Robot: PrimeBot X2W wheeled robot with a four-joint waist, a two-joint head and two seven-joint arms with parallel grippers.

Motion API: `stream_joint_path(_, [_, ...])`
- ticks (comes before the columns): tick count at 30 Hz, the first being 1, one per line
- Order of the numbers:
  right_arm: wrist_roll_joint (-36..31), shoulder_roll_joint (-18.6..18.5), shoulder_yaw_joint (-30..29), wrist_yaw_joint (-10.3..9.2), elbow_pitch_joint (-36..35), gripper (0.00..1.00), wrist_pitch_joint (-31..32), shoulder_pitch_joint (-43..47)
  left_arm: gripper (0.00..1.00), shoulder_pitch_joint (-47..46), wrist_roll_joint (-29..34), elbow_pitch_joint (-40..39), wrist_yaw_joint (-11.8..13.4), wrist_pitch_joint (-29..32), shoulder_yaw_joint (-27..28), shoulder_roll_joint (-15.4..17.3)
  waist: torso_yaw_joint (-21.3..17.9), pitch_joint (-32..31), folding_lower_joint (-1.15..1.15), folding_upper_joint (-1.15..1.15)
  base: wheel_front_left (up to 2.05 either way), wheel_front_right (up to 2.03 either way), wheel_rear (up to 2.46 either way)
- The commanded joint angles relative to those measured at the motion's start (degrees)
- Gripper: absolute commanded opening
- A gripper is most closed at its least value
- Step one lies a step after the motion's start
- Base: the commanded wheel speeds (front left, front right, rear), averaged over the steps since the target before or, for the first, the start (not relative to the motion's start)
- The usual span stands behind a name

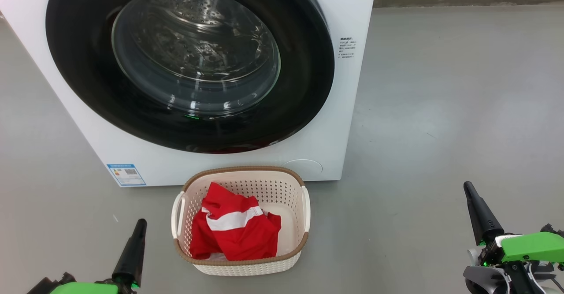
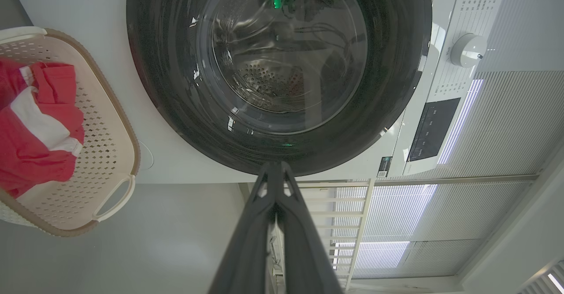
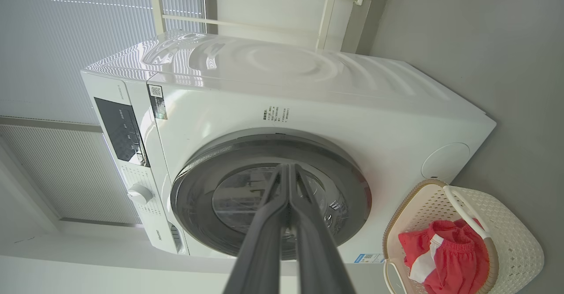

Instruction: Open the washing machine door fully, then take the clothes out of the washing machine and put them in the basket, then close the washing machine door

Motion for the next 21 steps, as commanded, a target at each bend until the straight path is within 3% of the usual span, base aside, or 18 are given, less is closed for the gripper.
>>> stream_joint_path(1, [0.13,-0.96,1.23,0.02,-1.45,0.0,0.4,-2.79,0.0,-2.43,0.24,-1.16,-0.58,0.35,2.11,0.63,0.0,0.0,0.0,0.0,0.0,0.0,0.0])
stream_joint_path(21, [0.13,-0.96,1.24,0.02,-1.45,0.0,0.4,-2.79,0.0,-2.44,0.38,-1.16,-0.57,0.48,2.28,0.51,0.0,0.0,0.0,0.0,0.0,0.0,0.0])
